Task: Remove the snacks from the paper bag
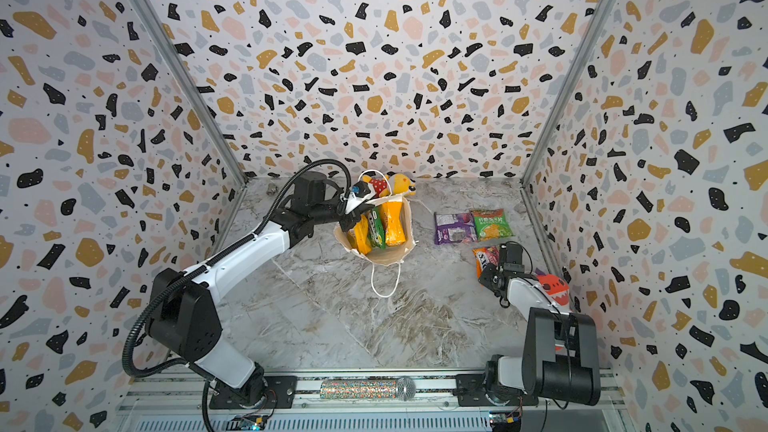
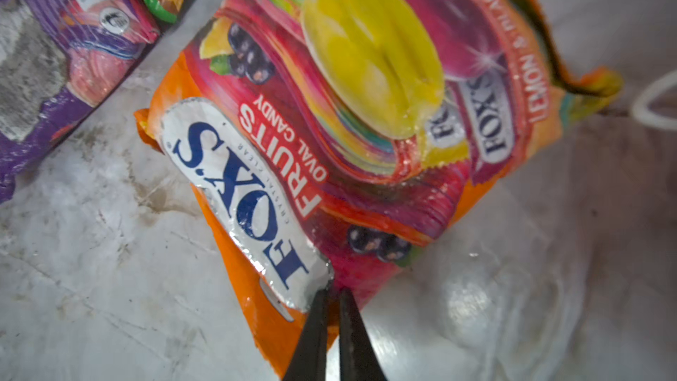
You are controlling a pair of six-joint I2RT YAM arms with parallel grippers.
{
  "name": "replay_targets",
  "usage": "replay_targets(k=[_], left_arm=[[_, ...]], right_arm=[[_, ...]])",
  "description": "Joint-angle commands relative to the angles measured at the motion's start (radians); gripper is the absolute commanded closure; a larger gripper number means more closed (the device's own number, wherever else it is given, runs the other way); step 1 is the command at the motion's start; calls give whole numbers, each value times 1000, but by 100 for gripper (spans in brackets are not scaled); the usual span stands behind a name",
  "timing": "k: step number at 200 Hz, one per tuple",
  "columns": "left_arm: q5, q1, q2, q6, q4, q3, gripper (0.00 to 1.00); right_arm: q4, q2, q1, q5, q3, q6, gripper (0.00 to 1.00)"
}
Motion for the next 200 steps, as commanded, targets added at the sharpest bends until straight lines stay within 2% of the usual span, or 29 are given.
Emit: replay_targets(k=[1, 30, 57, 83, 102, 153, 173, 200], left_arm=[[37, 0, -5, -16, 47, 9, 100], [37, 0, -10, -15, 42, 12, 100], [27, 0, -16, -9, 40, 4, 100], [23, 0, -15, -6, 38, 1, 100], [26, 0, -14, -7, 40, 1, 100], [19, 0, -13, 1, 28, 11, 100], [5, 0, -13, 21, -9, 21, 100], [10, 0, -25, 25, -35, 33, 100]], right_arm=[[63, 27, -3, 11, 12, 26, 88], [96, 76, -8, 44, 34, 29, 88], [76, 99, -6, 25, 58, 8, 87], [64, 29, -8, 34, 29, 6, 85], [30, -33, -16, 42, 32, 3, 81], [-62, -133, -10, -36, 117, -34, 73], [-120, -187, 83, -51, 195, -81, 73], [-81, -334, 267, -78, 241, -141, 73]])
